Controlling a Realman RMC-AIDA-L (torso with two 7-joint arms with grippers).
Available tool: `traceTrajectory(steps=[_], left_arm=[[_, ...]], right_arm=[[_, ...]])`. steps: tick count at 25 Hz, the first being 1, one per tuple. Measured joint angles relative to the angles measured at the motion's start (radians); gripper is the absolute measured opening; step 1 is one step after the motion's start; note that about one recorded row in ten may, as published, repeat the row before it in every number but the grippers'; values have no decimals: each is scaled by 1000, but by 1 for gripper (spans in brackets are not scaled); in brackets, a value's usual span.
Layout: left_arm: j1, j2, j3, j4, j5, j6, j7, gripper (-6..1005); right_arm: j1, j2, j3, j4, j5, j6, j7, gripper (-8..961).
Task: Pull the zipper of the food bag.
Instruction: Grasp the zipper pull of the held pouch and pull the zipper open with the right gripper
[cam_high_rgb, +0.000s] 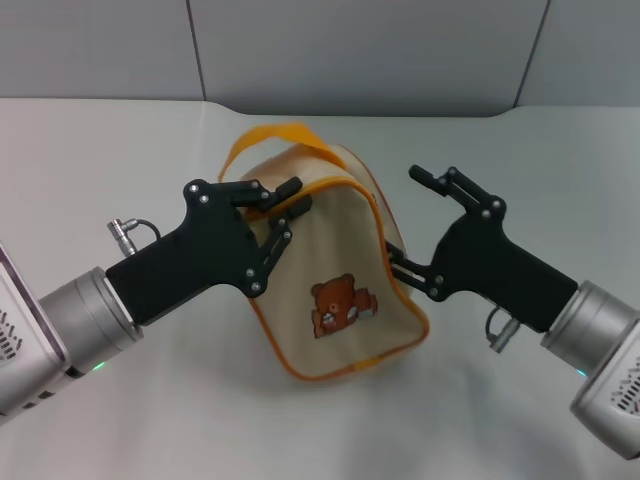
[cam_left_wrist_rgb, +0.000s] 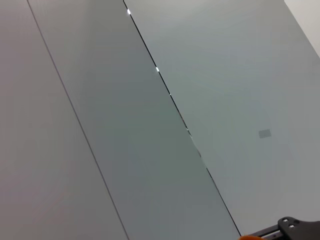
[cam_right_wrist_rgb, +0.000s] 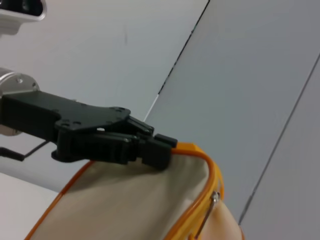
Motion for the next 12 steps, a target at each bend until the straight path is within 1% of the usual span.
traceTrajectory(steps=[2,7,12], left_arm=[[-1,0,1,-3,0,0,9,96],[-1,0,2,-6,0,0,17,96],[-1,0,3,-6,0,2,19,97]], right_arm=[[23,0,-1,16,0,8,0,776],[44,0,-11,38,-1,12,-2,775],[39,0,-3,46,-1,-16,-4,774]])
